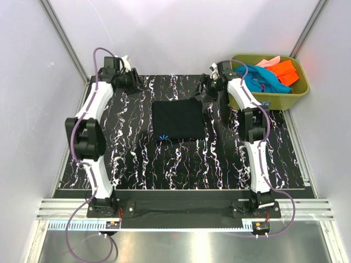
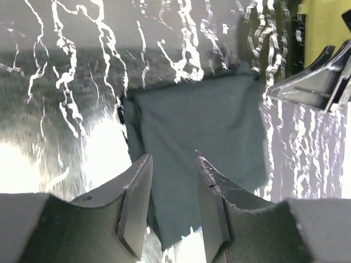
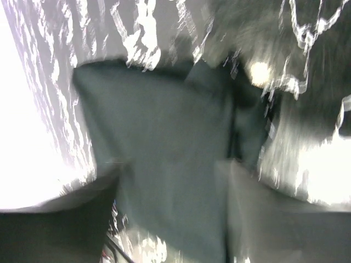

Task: Fold and stack the t-shirts
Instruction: Fold the tshirt

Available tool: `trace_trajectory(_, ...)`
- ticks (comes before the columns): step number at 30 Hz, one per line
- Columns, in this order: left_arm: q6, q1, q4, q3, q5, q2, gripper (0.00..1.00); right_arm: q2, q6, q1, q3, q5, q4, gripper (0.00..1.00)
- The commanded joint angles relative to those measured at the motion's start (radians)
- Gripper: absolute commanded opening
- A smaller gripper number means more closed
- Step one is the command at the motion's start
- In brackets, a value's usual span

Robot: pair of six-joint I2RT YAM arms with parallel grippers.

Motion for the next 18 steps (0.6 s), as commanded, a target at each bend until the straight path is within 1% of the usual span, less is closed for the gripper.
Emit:
trace_trajectory(1,0.034,-0.003,0.008,-0.180,-0.021,-0.076,0.43,-0.259,-0.032,0.025,-0.033,0.046,-0.113,0.99)
trace_trajectory(2,0.037,-0.009,0.019,-0.211,-0.020,-0.085,0.43,-0.294,-0.033,0.033,-0.091,0.049,-0.142,1.00)
trace_trajectory(3,0.043,-0.012,0.022,-0.249,-0.006,-0.090,0.45,-0.373,-0.036,0.039,-0.131,0.042,-0.150,1.00)
trace_trajectory(4,0.052,-0.014,0.022,-0.264,-0.003,-0.090,0.61,-0.418,-0.045,0.045,-0.175,0.037,-0.155,1.00)
trace_trajectory(5,0.060,-0.018,0.021,-0.274,-0.001,-0.088,0.99,-0.469,-0.051,0.062,-0.267,0.040,-0.162,1.00)
trace_trajectory(6,0.067,-0.020,0.022,-0.284,-0.001,-0.087,0.99,-0.568,-0.057,0.069,-0.313,0.051,-0.166,1.00)
trace_trajectory(7,0.081,-0.023,0.025,-0.296,-0.009,-0.088,0.99,-0.619,-0.072,0.077,-0.358,0.063,-0.169,1.00)
trace_trajectory(8,0.086,-0.030,0.031,-0.303,-0.039,-0.091,0.99,-0.718,-0.077,0.095,-0.446,0.068,-0.172,1.00)
trace_trajectory(10,0.099,-0.038,0.050,-0.316,-0.053,-0.093,0.99,-0.811,-0.094,0.106,-0.531,0.077,-0.181,1.00)
trace_trajectory(11,0.101,-0.049,0.050,-0.313,-0.079,-0.085,0.99,-0.854,-0.098,0.108,-0.610,0.078,-0.187,1.00)
trace_trajectory(12,0.104,-0.055,0.050,-0.301,-0.092,-0.076,0.99,-0.936,-0.098,0.108,-0.654,0.080,-0.187,1.00)
trace_trajectory(13,0.104,-0.061,0.044,-0.293,-0.098,-0.064,0.99,-0.975,-0.103,0.108,-0.692,0.077,-0.187,1.00)
trace_trajectory(14,0.100,-0.073,0.048,-0.287,-0.112,-0.038,0.99,-1.047,-0.108,0.108,-0.762,0.083,-0.192,1.00)
trace_trajectory(18,0.084,-0.106,0.082,-0.262,-0.136,0.036,0.99,-1.197,-0.121,0.108,-0.915,0.126,-0.204,1.00)
